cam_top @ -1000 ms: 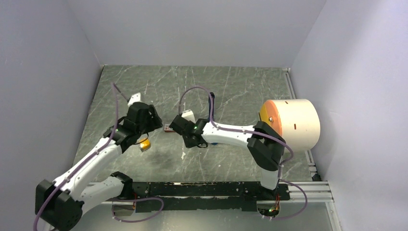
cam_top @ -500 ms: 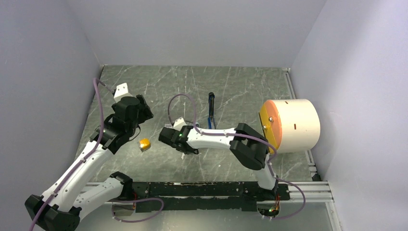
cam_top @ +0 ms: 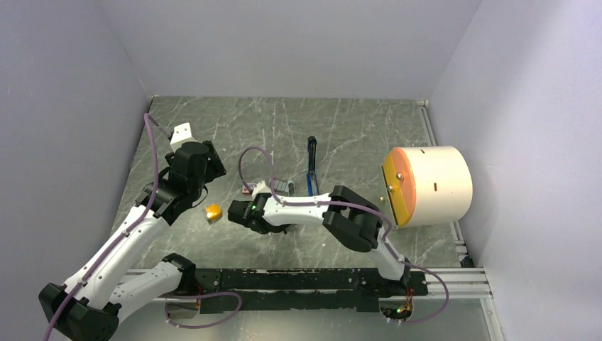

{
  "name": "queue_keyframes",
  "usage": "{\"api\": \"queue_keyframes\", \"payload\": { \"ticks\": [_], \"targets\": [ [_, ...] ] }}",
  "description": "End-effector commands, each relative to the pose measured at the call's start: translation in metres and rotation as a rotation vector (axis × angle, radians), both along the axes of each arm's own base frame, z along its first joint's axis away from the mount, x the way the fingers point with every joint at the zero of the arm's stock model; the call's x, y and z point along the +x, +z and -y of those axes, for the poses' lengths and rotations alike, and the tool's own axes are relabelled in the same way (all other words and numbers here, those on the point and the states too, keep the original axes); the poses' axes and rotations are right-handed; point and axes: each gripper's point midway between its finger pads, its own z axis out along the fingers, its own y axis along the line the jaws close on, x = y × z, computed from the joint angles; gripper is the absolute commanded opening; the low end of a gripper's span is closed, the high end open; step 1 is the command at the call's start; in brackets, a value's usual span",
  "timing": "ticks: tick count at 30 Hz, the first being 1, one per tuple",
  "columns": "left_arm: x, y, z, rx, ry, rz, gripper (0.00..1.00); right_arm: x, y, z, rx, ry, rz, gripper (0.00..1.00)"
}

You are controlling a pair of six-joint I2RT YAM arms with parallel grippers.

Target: Load the staples into the stapler

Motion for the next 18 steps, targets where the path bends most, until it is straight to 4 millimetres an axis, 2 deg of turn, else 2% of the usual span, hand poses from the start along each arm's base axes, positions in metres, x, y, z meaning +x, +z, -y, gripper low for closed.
{"api": "queue_keyframes", "payload": {
  "ticks": [1, 7, 18],
  "targets": [
    [0.001, 0.004, -0.009, 0.022, 0.030, 0.012, 0.76, 0.003, 0.004, 0.000, -0.032, 0.007, 0.040, 0.18],
    [0.002, 0.004, -0.008, 0.017, 0.024, 0.015, 0.76, -0.005, 0.000, -0.009, 0.006, 0.025, -0.005, 0.23],
    [0.003, 0.001, -0.004, 0.013, 0.006, 0.010, 0.76, -0.009, 0.008, -0.032, 0.148, 0.043, -0.031, 0.23]
  ]
}}
